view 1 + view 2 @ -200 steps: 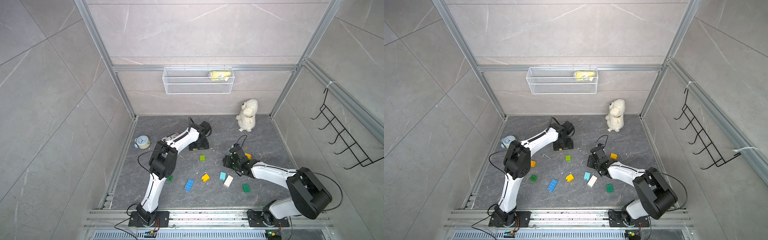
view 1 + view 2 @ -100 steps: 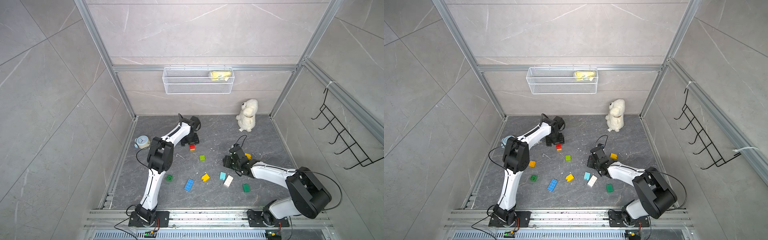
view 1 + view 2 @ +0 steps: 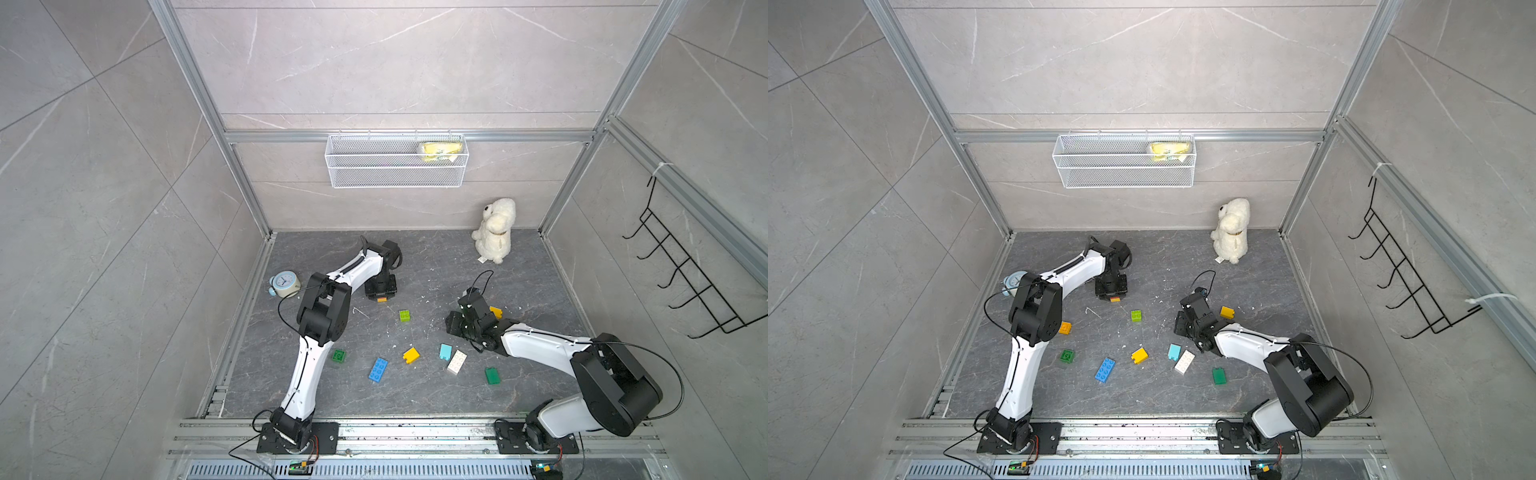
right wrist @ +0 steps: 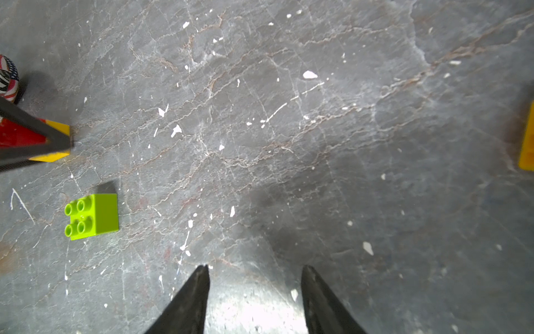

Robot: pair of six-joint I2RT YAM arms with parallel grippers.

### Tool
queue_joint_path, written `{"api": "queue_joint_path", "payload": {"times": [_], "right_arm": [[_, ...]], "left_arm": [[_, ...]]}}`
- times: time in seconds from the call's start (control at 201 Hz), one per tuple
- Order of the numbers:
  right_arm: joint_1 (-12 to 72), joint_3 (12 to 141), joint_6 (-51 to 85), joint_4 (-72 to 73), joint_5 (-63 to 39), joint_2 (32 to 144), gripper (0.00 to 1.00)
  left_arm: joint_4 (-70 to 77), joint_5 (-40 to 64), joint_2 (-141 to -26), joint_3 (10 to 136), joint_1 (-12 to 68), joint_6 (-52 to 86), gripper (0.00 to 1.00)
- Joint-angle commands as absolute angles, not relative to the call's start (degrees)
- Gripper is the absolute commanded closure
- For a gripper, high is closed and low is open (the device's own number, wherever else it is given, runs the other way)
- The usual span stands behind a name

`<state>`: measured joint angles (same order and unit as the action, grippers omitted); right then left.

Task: Assemble the letter h with lego
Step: Move the lego brick at the center of the board.

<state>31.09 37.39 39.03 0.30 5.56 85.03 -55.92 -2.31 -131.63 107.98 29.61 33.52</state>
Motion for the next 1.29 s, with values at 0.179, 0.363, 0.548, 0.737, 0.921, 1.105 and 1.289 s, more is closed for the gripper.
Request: {"api": "queue_joint_path", "payload": {"times": [0.179,0.363,0.548,0.737,0.921,1.105,1.289], "right_arm": [[31.02,38.30,38.78,0.73,5.12,85.52,0.46],[31.03,38.21,38.80,0.90,5.09,85.52,0.46],[31.00,38.16,38.78,0.97,4.75,85.67,0.46],[31.07,38.14,38.86,1.05,4.57,85.63,0.46],[31.03,37.99,38.85,1.17,4.47,85.77,0.45],[31.15,38.05,38.88,1.14,4.31,85.83,0.44],[31.14,37.97,38.85,1.14,4.11,85.61,0.43]], "left_arm": [[-53.80,0.04,-123.49,98.51,31.81,34.23,0.61],[-52.96,0.40,-120.72,94.50,34.91,36.70,0.61],[-51.35,-0.92,-117.51,90.18,36.47,38.91,0.53],[-51.63,-4.55,-114.58,86.77,36.47,40.21,0.54],[-50.65,-4.29,-112.10,83.49,36.46,40.61,0.39],[-50.88,-3.87,-106.26,82.19,36.36,40.93,0.18],[-50.54,-1.49,-97.19,77.49,36.81,43.19,0.17]]}}
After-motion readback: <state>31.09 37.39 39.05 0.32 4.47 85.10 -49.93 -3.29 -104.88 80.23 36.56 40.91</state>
